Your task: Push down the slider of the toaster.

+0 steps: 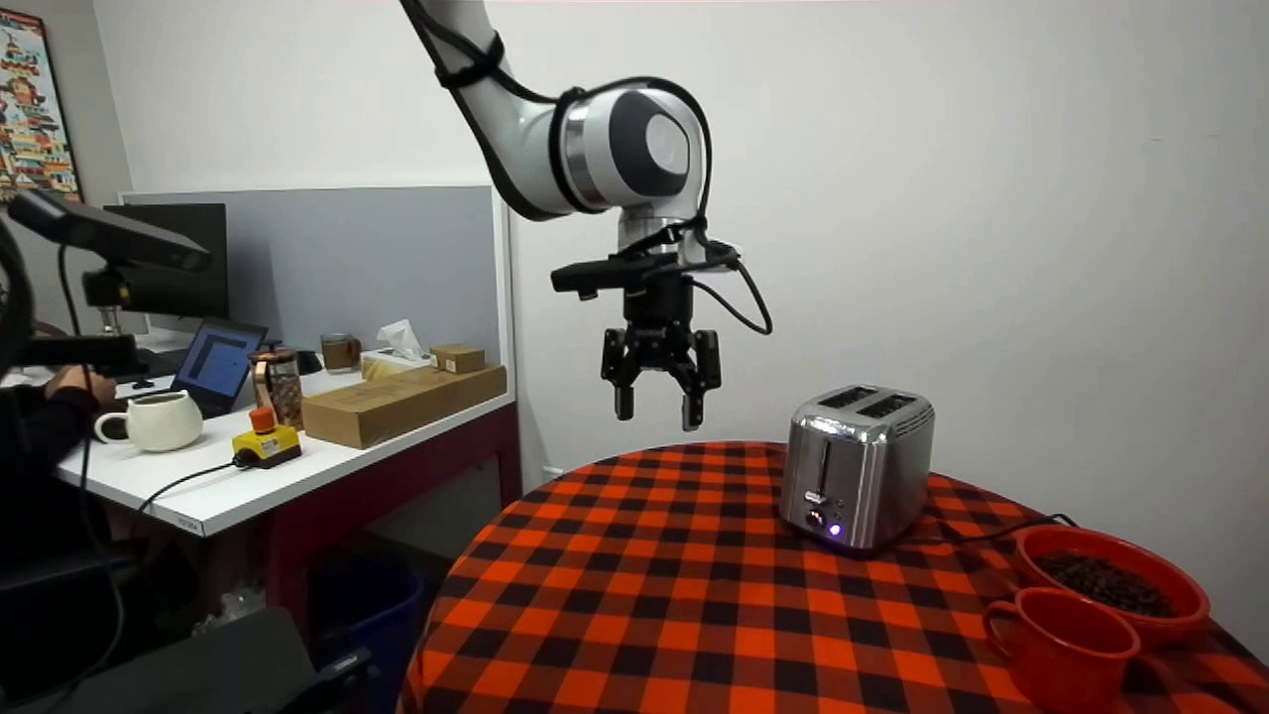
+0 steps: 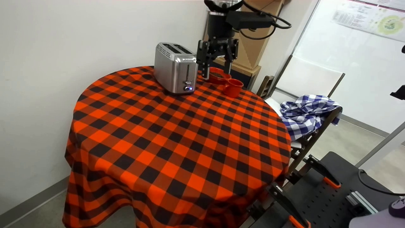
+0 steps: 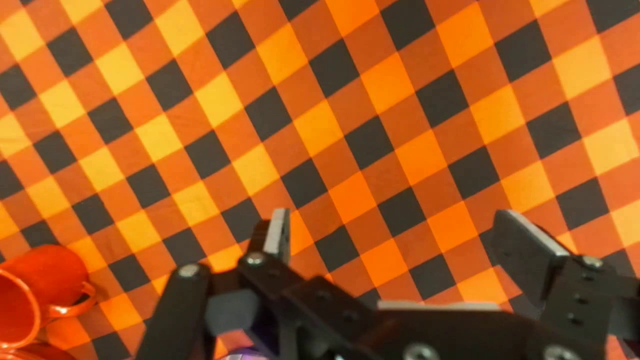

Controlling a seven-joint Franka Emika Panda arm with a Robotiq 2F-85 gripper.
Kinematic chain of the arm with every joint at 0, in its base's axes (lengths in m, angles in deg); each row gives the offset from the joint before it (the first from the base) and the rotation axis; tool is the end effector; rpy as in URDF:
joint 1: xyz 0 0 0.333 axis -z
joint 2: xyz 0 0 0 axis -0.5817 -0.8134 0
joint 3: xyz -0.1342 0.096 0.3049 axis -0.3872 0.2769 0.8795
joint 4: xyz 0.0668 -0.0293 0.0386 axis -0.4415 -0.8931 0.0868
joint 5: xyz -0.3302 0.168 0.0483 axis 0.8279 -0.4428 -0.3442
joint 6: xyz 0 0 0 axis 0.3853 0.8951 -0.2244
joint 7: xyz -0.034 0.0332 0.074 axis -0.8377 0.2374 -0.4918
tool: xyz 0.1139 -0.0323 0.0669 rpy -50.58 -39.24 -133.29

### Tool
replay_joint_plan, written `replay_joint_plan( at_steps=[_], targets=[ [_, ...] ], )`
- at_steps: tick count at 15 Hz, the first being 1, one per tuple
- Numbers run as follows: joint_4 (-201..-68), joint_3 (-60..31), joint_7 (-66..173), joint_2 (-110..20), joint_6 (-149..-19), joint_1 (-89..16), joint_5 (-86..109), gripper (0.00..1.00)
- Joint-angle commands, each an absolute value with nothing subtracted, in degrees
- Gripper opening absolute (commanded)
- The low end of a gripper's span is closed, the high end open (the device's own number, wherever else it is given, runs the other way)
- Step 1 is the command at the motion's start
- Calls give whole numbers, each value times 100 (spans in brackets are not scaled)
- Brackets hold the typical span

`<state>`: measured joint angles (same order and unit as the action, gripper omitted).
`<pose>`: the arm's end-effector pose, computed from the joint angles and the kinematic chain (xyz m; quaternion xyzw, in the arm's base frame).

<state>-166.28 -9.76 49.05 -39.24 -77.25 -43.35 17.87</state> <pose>0.5274 0.0705 0.3115 0.9952 0.0476 -0.0516 0.0683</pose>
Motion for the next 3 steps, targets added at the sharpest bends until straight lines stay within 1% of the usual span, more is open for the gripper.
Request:
replay_joint_plan(
  at_steps=[1, 3],
  targets=[
    [-16881, -870, 4801, -3630, -7739, -4264, 1922, 100],
    [-17298, -817, 4727, -3147, -7785, -4245, 2003, 100]
  ],
)
